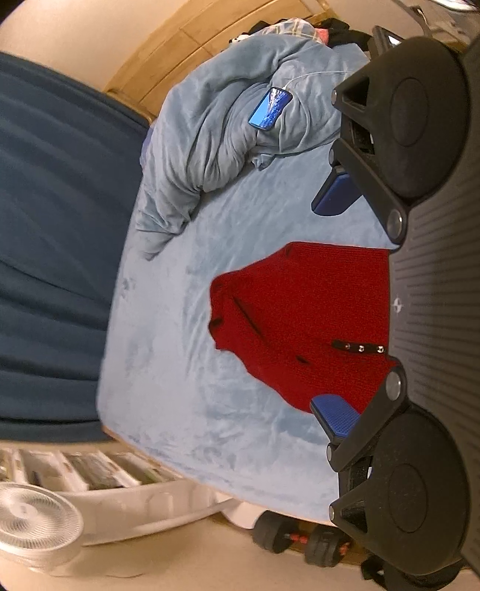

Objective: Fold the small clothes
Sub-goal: 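Move both tools down toward the red cardigan's collar and body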

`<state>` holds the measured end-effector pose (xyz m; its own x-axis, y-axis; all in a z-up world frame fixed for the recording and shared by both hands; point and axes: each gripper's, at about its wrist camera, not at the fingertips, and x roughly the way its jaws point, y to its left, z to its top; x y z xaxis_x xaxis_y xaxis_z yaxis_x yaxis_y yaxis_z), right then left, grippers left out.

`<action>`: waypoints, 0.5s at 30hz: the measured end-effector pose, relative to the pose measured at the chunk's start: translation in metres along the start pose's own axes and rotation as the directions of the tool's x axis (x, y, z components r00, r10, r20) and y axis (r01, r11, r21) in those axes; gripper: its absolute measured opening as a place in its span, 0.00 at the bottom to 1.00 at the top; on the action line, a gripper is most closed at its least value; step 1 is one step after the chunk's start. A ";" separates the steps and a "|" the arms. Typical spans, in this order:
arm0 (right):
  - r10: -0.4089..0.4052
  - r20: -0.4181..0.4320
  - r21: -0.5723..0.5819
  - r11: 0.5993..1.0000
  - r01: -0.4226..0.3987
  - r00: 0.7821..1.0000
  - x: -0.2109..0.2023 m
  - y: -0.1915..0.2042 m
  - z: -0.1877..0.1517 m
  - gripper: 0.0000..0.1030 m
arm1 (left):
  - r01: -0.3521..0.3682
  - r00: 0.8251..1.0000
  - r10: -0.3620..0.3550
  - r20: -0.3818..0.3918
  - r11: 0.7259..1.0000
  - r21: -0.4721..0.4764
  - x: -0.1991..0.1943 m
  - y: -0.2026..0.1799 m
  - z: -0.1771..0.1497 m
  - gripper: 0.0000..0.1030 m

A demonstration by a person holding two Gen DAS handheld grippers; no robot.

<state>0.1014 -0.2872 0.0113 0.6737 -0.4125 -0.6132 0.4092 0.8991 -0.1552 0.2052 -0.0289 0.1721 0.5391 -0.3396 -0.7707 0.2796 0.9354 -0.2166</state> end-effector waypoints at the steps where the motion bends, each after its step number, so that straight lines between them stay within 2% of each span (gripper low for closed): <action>1: 0.004 -0.004 -0.008 1.000 -0.004 1.000 0.003 0.003 0.001 0.99 | -0.002 1.000 0.001 -0.008 1.000 -0.020 0.002 0.006 0.005 1.00; 3: 0.008 -0.005 -0.025 1.000 -0.008 1.000 0.007 0.007 0.003 0.99 | -0.012 0.999 0.014 0.034 0.999 -0.051 0.002 0.015 0.010 1.00; 5: 0.007 -0.001 -0.043 0.999 -0.008 1.000 0.011 0.012 0.005 0.99 | -0.031 0.999 0.032 0.026 0.998 -0.055 0.009 0.020 0.016 1.00; 8: 0.001 -0.015 -0.054 0.999 -0.002 1.000 0.021 0.017 0.007 0.99 | -0.036 0.999 0.036 0.003 0.999 -0.019 0.022 0.018 0.022 1.00; 10: 0.005 -0.024 -0.055 0.998 -0.006 1.000 0.029 0.019 0.010 0.99 | -0.050 0.998 0.049 0.024 0.999 0.003 0.028 0.019 0.024 1.00; 12: 0.010 -0.026 -0.064 0.998 -0.011 1.000 0.039 0.022 0.014 0.99 | -0.104 0.992 0.104 0.074 0.995 -0.004 0.046 0.028 0.026 1.00; 15: 0.037 -0.005 -0.072 0.997 -0.038 0.999 0.059 0.025 0.025 0.99 | -0.189 0.982 0.189 0.005 0.981 -0.030 0.109 0.059 0.039 1.00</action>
<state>0.1667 -0.2923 -0.0092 0.6853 -0.3779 -0.6225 0.3381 0.9222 -0.1875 0.3117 -0.0148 0.0987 0.5860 -0.1567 -0.7950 0.1487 0.9853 -0.0846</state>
